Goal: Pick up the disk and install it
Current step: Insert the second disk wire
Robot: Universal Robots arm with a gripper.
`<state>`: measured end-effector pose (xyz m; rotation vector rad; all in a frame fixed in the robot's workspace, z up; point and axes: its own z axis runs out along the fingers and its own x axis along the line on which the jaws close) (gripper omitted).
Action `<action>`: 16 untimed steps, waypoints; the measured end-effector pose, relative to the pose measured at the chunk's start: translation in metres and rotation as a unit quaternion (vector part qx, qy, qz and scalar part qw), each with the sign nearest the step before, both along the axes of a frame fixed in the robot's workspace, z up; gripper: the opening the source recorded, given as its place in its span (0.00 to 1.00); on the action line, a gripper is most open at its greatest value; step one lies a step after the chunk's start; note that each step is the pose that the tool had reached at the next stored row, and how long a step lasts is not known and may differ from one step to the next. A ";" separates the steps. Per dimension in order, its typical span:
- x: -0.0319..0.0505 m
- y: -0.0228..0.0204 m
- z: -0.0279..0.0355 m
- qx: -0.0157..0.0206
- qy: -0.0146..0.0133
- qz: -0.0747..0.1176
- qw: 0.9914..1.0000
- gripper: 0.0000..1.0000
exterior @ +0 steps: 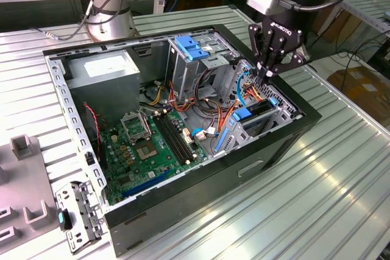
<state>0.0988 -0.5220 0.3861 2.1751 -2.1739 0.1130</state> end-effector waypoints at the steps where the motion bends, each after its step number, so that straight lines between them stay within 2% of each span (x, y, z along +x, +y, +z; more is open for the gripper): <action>1: 0.0000 0.0033 0.0001 -0.001 0.000 0.000 1.000 0.11; 2: 0.0000 0.0083 0.0001 -0.005 0.000 0.000 1.000 0.11; 4: 0.0000 0.0146 0.0003 -0.010 0.000 0.001 1.000 0.11; 5: 0.0000 0.0191 0.0006 -0.017 0.000 0.001 1.000 0.11; 11: 0.0000 0.0326 0.0012 -0.038 0.000 0.002 0.999 0.11; 14: 0.0001 0.0383 0.0020 -0.048 0.000 0.003 0.999 0.11; 15: 0.0002 0.0407 0.0028 -0.052 0.000 0.003 0.999 0.11; 16: 0.0003 0.0450 0.0048 -0.062 0.000 0.003 0.998 0.11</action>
